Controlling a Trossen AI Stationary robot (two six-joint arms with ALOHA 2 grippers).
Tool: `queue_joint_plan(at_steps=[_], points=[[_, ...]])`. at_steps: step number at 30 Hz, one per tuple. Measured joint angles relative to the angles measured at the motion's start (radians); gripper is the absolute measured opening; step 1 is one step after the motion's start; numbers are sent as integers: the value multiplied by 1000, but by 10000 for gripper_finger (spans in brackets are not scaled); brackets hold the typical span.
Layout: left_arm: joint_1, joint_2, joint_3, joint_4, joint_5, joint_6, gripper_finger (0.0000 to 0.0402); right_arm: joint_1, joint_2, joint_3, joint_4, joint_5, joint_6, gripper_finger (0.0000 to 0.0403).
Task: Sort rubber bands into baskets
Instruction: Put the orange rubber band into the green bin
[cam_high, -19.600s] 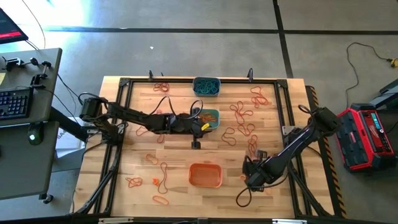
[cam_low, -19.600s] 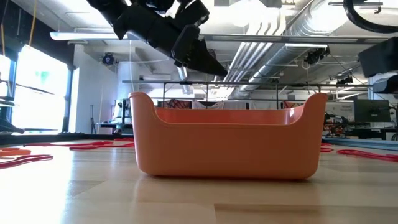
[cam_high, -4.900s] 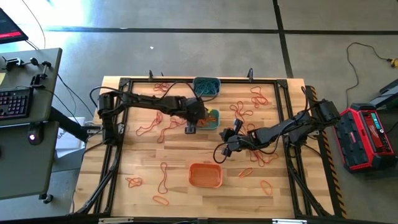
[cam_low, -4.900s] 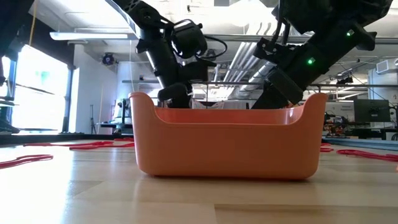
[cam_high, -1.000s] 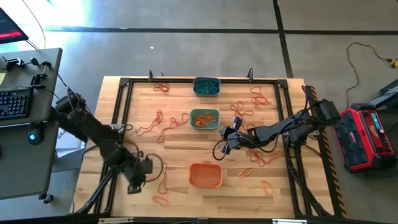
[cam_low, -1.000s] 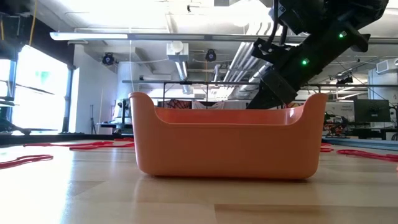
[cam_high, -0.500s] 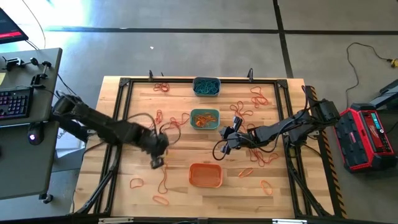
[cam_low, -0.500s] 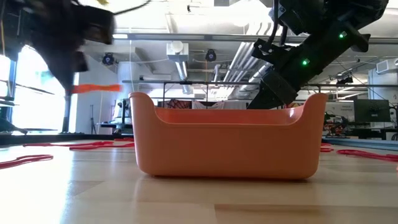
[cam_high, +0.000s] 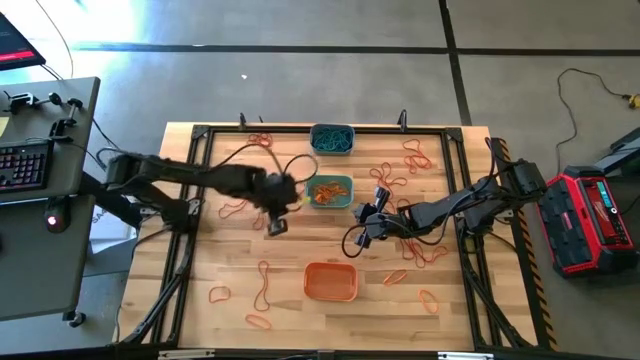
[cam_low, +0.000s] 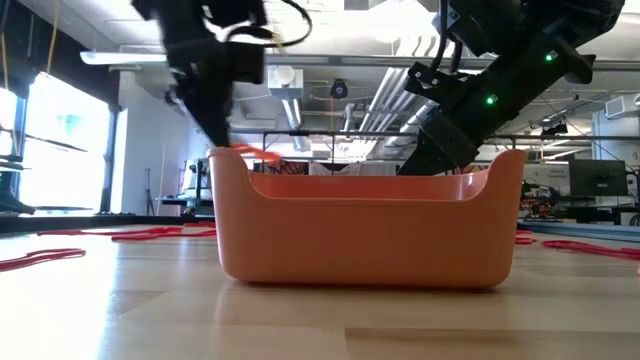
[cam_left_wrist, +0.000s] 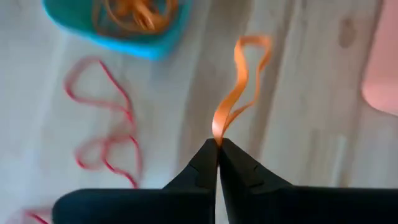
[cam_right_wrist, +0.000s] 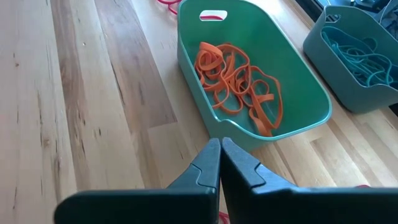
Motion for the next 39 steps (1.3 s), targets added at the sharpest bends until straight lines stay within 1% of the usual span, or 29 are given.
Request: queue_joint_plan(at_steps=[6,11,17,20,30,36,39], points=[[96,135,160,-1,-3,167,0,0,0,0,0,0,3,0],[162,256,279,-6,-13,263,0,0,0,0,0,0,12,0],[197,390,412,-5,-15,336,0,0,0,0,-2,0,18,0],[205,445,468,-6,-36,363,0,0,0,0,-4,0,18,0],[217,573,564,-4,-42,403,0,0,0,0,-8,0,18,0],[212,596,578,-3,-38,410,1,0,0,0,-8,0,18,0],[204,595,578,3,-39,410,12,0,0,0,-9,0,18,0]])
